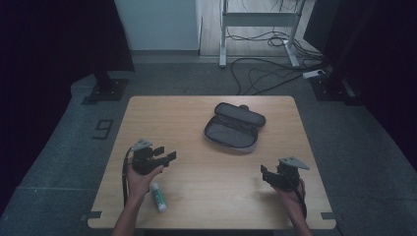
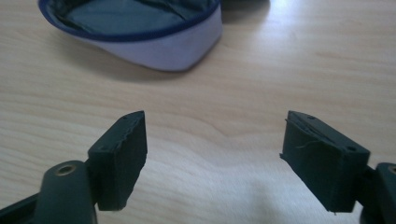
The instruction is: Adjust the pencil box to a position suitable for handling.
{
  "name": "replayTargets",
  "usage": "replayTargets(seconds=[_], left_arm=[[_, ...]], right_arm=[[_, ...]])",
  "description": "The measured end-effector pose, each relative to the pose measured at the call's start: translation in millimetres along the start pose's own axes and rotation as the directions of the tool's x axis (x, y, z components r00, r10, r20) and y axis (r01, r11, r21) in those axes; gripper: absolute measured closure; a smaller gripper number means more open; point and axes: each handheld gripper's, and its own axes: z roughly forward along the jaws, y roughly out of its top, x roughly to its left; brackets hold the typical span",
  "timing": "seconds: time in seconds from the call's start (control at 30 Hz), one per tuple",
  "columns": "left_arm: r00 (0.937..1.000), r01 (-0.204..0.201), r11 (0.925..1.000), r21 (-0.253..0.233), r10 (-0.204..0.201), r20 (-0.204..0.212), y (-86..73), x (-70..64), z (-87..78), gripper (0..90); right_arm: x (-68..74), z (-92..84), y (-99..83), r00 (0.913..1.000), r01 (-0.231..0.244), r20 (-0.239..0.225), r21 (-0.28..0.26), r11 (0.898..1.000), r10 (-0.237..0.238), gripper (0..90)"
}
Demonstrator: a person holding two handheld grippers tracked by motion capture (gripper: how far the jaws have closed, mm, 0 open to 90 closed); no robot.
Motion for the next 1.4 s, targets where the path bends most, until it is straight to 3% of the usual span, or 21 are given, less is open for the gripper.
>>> replayTargets(seconds=[0.4,0.73,0.9,1.17,1.3,1.4], left_arm=[[0.9992,-0.038,0.9989,0.028,0.038,0.016,27.2,-22.1,26.2,36.0],[0.9993,-0.036,0.9978,0.055,0.036,0.014,42.1,-30.5,47.5,36.2],[0.9987,-0.05,0.9962,0.072,0.049,0.01,48.1,-33.8,56.3,36.5],[0.9991,-0.039,0.9957,0.085,0.037,0.018,60.0,-32.7,67.4,36.5],[0.9987,-0.048,0.9945,0.093,0.049,-0.009,65.8,-30.6,74.2,36.5],[0.9995,-0.028,0.9947,0.099,0.029,-0.007,69.4,-25.4,84.0,36.5]], right_arm=[[4.6,5.1,19.1,0.9994,-0.02,-0.029,-0.024,1.0,0.02,24.2],[11.9,14.0,35.0,0.9986,-0.004,-0.054,-0.037,0.999,0.002,24.6],[12.5,20.6,40.7,0.9979,-0.008,-0.064,-0.014,1.0,0.007,24.6],[13.7,25.5,54.5,0.9985,0.008,-0.054,-0.012,1.0,-0.008,25.5],[14.5,31.0,61.7,0.9987,0.016,-0.048,-0.009,1.0,-0.016,26.9],[15.2,37.0,68.1,0.9988,0.025,-0.041,-0.006,1.0,-0.026,28.0]])
